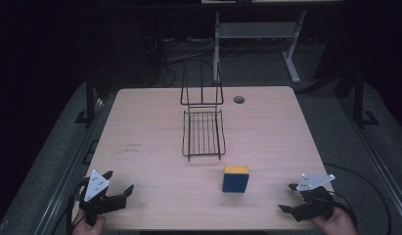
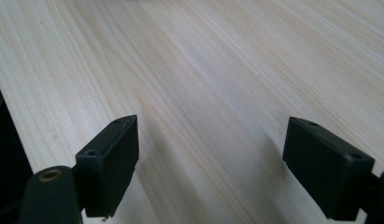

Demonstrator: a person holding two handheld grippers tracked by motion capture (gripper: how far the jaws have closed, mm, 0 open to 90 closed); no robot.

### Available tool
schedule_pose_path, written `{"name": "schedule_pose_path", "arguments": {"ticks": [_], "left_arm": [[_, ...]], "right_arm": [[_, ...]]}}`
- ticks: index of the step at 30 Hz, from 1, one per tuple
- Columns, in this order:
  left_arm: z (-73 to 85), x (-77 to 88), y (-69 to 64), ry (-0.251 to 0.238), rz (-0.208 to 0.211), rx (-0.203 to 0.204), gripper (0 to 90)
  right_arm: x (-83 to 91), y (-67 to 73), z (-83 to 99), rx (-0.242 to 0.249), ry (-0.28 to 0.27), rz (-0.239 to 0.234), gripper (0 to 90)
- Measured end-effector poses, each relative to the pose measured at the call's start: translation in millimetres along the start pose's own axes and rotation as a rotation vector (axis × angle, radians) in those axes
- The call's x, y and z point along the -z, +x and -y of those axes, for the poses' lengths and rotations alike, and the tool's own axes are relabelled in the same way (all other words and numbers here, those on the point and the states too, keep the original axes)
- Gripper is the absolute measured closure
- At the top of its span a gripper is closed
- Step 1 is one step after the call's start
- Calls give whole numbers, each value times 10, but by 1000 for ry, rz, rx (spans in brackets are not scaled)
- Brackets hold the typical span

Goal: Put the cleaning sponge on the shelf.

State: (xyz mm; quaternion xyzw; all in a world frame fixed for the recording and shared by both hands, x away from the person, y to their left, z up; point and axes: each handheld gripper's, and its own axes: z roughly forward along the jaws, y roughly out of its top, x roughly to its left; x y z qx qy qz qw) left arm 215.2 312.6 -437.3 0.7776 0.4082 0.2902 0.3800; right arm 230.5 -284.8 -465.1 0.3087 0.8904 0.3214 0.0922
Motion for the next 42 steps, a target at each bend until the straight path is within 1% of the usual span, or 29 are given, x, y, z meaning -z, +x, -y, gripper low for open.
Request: {"name": "schedule_pose_path", "arguments": {"ticks": [3,5,7,10,12,14,16,19,23,25,31,34,38,42], "left_arm": [[-9,-1,-2,0,1,0,141],[-13,0,-5,-2,0,1,141],[-12,-6,-14,-7,2,4,141],[-17,-6,-24,-2,2,-8,141],[-14,-2,-28,-3,4,-9,141],[-9,3,-21,-4,2,-5,141],[-10,3,-19,0,2,-4,141],[-13,-1,-18,-2,-1,-6,141],[-11,-2,-22,-2,-1,-4,141],[-12,4,-23,-2,-1,-6,141],[-10,7,-18,-4,-2,-5,141],[-11,9,-15,-2,-2,-6,141],[-11,6,-14,0,-3,-8,141],[-13,8,-14,-4,-2,-4,141]], "right_arm": [[-4,21,-30,9,-8,-8,181],[-5,35,-38,7,-11,-12,181],[-10,54,-55,20,-15,-19,181],[-4,84,-104,39,-18,-31,181],[1,89,-119,43,-21,-33,181],[9,87,-165,53,-32,-46,181],[10,90,-179,51,-36,-48,180],[-8,94,-226,67,-30,-58,181],[-27,110,-265,76,-22,-66,181],[-34,116,-274,78,-27,-72,181],[-68,146,-353,104,-21,-84,181],[-79,154,-398,107,-22,-92,181],[-111,168,-472,133,-9,-101,181],[-139,182,-562,155,-11,-111,181]]}}
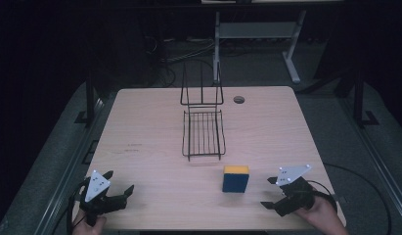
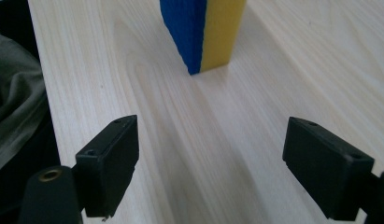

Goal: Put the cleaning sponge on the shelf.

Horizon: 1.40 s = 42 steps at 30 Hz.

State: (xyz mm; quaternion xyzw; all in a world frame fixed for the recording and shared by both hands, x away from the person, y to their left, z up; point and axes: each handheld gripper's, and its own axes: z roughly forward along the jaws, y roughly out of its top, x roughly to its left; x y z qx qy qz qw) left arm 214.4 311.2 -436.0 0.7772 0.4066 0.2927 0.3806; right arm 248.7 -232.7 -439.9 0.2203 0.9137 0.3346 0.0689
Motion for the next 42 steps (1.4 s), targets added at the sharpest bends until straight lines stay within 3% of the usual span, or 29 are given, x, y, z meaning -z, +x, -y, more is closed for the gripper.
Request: {"name": "schedule_pose_path", "arguments": {"ticks": [26,42], "left_arm": [[-5,13,10,-4,-2,-4,141],[-7,12,8,-3,-2,-4,141]], "right_arm": [[-175,-35,-507,93,12,-59,200],[-242,-63,-671,100,10,-60,211]]}}
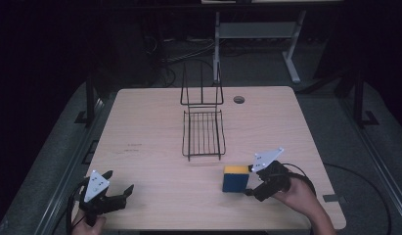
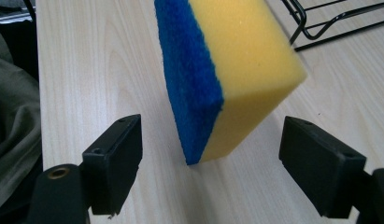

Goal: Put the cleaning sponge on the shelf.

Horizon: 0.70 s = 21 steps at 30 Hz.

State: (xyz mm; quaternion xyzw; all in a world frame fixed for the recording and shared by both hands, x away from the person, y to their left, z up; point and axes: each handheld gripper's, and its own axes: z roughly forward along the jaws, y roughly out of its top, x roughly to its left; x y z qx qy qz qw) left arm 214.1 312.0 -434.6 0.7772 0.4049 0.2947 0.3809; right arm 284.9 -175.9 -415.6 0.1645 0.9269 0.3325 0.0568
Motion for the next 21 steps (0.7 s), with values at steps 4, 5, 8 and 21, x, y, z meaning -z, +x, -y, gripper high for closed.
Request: {"name": "schedule_pose_path", "arguments": {"ticks": [4,5,8,21], "left_arm": [[0,0,-1,0,1,1,141],[-1,0,-2,-1,1,1,141],[0,5,-2,-5,0,1,141],[-3,8,0,-3,1,2,141]], "right_arm": [[-35,-3,-34,9,1,-3,217],[-46,-8,-41,13,3,-3,218],[-71,-20,-57,14,9,-5,227],[-161,-45,-111,24,23,-1,332]]}}
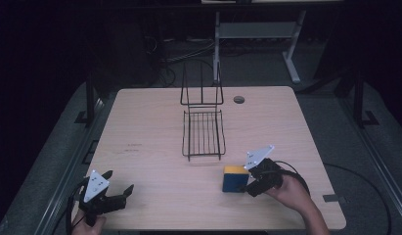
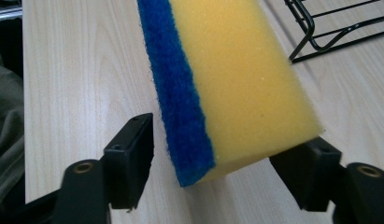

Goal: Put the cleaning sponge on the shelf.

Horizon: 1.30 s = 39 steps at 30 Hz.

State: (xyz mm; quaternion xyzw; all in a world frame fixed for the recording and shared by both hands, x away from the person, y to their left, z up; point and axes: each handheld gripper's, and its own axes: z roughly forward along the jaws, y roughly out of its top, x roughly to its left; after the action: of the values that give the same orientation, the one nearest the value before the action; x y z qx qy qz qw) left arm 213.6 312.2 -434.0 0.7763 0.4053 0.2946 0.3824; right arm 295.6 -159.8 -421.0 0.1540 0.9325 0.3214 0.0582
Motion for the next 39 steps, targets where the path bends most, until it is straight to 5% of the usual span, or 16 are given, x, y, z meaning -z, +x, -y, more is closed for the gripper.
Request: {"name": "schedule_pose_path", "arguments": {"ticks": [17,39], "left_arm": [[-1,1,3,-1,0,2,141],[-2,-5,0,-1,1,1,141]], "right_arm": [[-30,31,-20,35,-6,-45,539],[31,3,-169,75,-25,-79,559]]}}
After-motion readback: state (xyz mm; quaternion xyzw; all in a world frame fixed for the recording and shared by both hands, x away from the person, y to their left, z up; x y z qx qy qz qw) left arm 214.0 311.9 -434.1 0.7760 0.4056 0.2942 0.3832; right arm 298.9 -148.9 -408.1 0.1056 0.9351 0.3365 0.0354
